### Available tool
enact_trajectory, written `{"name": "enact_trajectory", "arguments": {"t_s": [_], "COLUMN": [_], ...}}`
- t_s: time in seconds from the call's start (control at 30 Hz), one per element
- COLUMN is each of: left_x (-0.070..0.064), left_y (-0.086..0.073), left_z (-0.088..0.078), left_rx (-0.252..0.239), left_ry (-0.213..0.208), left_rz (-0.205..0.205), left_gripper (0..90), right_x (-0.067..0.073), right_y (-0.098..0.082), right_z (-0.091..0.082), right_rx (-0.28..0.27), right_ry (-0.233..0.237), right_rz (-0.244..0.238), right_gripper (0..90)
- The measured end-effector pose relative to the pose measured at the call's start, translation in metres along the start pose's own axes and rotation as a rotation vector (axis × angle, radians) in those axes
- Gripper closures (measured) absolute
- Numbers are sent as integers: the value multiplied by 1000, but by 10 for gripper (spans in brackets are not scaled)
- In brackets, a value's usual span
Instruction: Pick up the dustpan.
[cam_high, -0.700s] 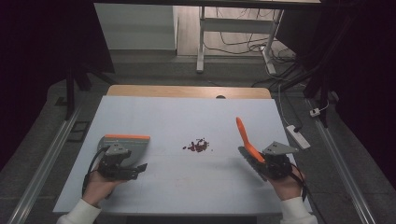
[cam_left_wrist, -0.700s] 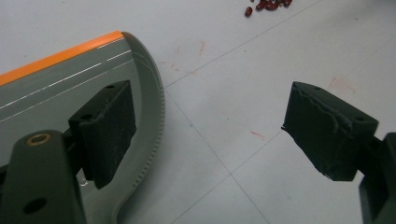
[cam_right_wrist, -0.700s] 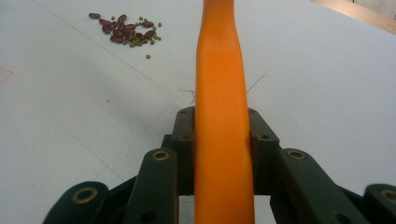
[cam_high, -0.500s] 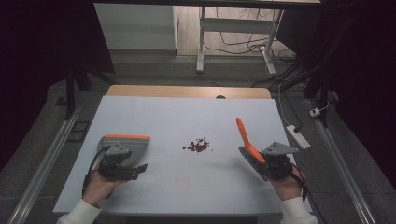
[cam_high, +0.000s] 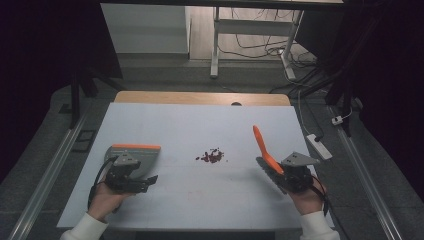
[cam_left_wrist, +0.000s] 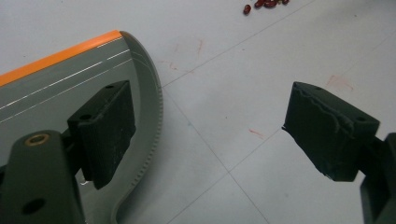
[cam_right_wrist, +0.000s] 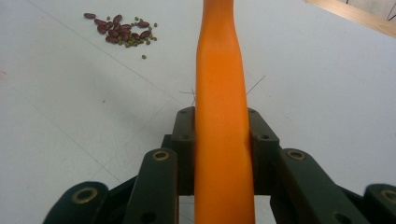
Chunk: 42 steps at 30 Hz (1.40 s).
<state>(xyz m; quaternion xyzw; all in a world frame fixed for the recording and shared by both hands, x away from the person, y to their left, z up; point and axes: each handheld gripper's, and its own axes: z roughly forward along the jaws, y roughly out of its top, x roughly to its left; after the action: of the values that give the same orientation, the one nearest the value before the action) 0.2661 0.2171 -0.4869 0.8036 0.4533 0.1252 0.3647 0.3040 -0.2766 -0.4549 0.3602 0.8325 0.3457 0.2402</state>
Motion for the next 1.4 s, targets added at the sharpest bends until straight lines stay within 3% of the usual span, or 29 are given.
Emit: {"name": "enact_trajectory", "arguments": {"t_s": [0.3, 0.8, 1.17, 1.4], "left_x": [-7, -10, 2, 14], "left_y": [8, 32, 23, 8], "left_z": [-3, -18, -31, -41], "left_rx": [-5, -11, 22, 49], "left_ry": [-9, 58, 149, 178], "left_rz": [8, -7, -16, -64], "left_gripper": [170, 185, 184, 184], "right_x": [-1, 1, 2, 4], "right_y": [0, -1, -3, -3], "right_z": [-2, -7, -3, -1], "right_rx": [-6, -31, -17, -6], "right_ry": [0, 12, 13, 9], "right_rz": [17, 7, -4, -8], "right_gripper": [699, 699, 700, 700]}}
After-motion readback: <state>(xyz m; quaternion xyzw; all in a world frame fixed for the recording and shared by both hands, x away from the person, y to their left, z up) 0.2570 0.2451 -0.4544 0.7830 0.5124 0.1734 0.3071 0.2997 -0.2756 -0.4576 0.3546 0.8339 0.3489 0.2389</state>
